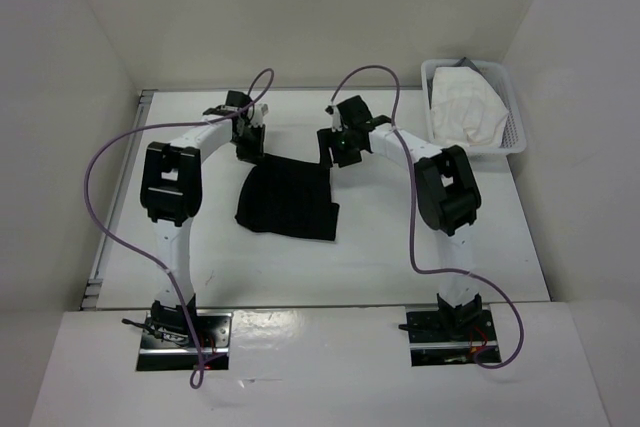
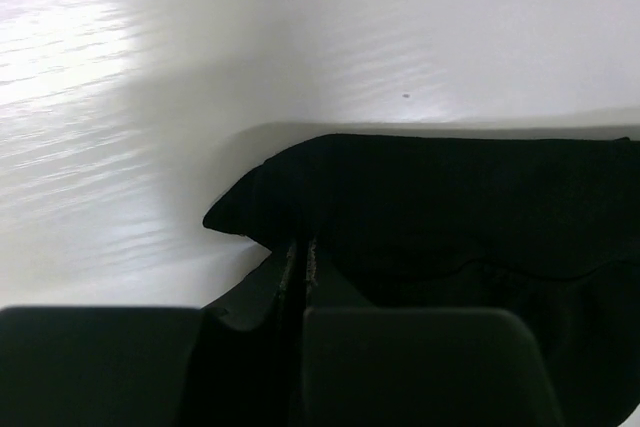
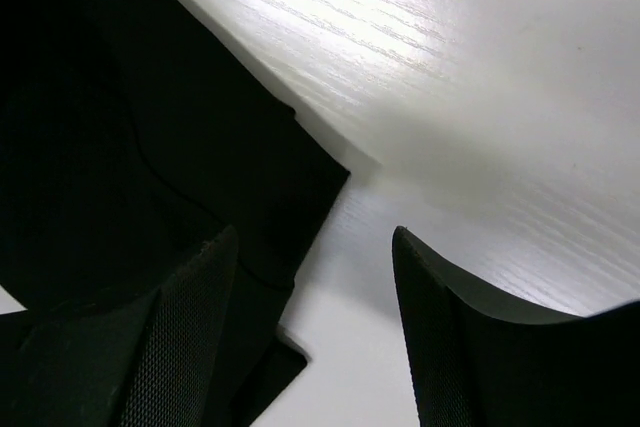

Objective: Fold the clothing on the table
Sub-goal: Flatten the skirt out

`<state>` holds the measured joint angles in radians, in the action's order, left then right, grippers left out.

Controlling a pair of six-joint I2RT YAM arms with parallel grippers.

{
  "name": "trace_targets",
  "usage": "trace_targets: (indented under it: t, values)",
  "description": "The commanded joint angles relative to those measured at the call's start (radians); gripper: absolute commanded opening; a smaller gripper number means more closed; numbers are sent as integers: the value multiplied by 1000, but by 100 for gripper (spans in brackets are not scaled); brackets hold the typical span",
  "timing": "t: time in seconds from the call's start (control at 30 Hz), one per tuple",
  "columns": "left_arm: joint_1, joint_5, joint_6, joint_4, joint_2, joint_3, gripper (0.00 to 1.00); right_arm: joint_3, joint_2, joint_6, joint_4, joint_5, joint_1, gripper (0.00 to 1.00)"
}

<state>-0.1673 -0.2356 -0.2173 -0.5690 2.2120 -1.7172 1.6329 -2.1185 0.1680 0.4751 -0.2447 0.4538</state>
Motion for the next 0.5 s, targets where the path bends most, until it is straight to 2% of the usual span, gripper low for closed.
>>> trace_targets:
  t: [0.0, 0.3, 0.47]
  values:
    - [20, 1, -16, -17, 29, -13, 0, 38, -43, 11, 10, -8, 9, 68]
    - [20, -19, -7, -8, 18, 14, 0, 100, -98, 11, -12, -47, 9, 66]
    - [20, -19, 2, 1, 0, 47, 0, 146, -129, 11, -12, -56, 19, 58]
